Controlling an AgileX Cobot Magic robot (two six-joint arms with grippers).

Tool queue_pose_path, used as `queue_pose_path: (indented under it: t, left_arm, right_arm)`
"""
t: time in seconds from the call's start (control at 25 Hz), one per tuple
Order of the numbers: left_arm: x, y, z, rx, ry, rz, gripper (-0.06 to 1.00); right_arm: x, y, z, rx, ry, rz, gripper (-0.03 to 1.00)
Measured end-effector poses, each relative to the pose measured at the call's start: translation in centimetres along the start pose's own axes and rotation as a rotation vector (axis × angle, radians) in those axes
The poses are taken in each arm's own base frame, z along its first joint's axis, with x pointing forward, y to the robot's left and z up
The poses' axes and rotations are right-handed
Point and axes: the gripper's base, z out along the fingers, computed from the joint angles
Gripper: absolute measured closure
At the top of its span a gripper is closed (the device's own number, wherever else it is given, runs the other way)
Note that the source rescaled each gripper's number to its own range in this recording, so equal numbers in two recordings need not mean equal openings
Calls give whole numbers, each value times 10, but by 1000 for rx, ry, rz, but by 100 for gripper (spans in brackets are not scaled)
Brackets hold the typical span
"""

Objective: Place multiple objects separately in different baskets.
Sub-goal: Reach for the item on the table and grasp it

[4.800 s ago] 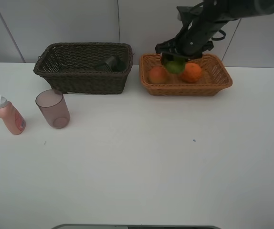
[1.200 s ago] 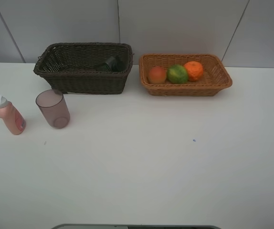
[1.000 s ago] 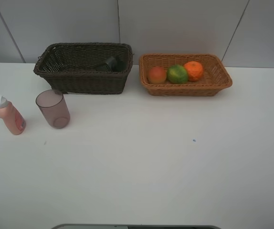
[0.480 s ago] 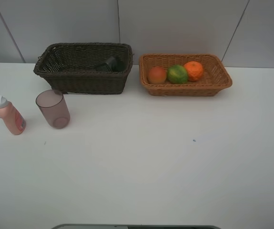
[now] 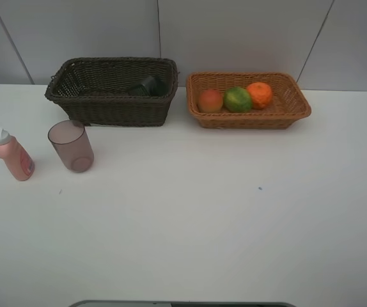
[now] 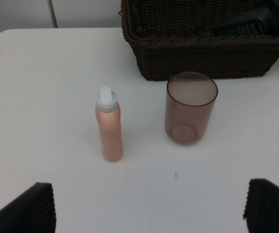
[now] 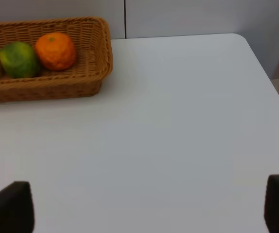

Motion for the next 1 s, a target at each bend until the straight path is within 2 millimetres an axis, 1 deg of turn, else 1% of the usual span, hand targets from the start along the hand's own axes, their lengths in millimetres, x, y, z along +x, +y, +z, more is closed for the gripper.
queue_pose_path:
  t: [0.36,1.0]
  left_arm:
    - [0,0,0,0,0,0,-5]
    - [0,0,0,0,0,0,-5]
  right_arm:
    - [0,0,0,-54,-2,-26,-3]
    - [0,0,0,-54,-2,-26,-3]
